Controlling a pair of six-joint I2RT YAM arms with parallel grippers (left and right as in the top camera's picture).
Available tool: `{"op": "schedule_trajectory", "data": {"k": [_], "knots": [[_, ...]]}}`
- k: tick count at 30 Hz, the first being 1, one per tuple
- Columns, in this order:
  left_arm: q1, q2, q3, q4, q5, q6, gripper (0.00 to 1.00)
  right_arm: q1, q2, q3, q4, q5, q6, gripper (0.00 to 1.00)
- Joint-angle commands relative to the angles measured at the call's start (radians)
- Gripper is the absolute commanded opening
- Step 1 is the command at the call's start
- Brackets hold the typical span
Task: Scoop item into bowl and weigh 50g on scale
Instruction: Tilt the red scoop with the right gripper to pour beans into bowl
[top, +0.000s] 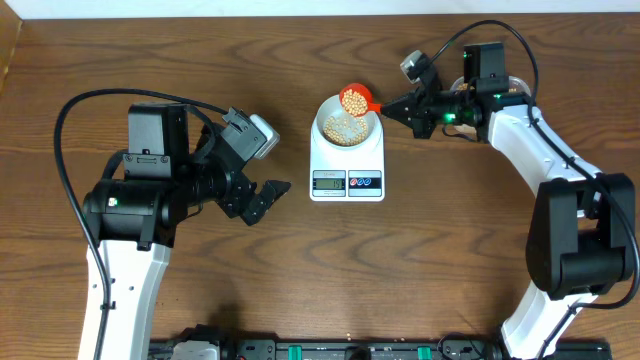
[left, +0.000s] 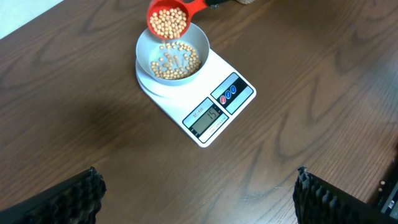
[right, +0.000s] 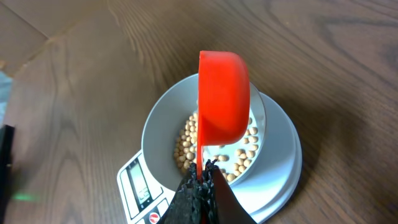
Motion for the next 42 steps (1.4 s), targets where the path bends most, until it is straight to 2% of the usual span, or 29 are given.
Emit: {"op": "schedule_trajectory", "data": {"k": [1,14,17,25,28,34,42], "knots": [[0.006,-0.005,0.029,0.000,0.023,-0.005,0.99,0.019,-0.043,0.006,-0.013,0.035,-0.043,0.01],[0.006,-0.005,0.029,0.000,0.023,-0.005,0.99,0.054,-0.093,0.006,-0.026,0.135,-0.058,0.01],[0.006,-0.005,0.029,0.000,0.023,-0.005,0.99,0.075,-0.090,0.005,-0.067,0.231,-0.135,0.01],[0.006,-0.005,0.029,0.000,0.023,-0.005,0.99,0.097,-0.129,0.005,-0.069,0.267,-0.142,0.01],[0.006,-0.005,0.029,0.000,0.023,-0.005,0.99,0.119,-0.171,0.005,-0.063,0.379,-0.181,0.01],[0.006,-0.005,0.029,0.000,0.023,-0.005,0.99,0.155,-0.172,0.005,-0.102,0.451,-0.221,0.01],[0.006,-0.005,0.029,0.000,0.023,-0.005,0.99,0.188,-0.174,0.005,-0.069,0.554,-0.225,0.01]]}}
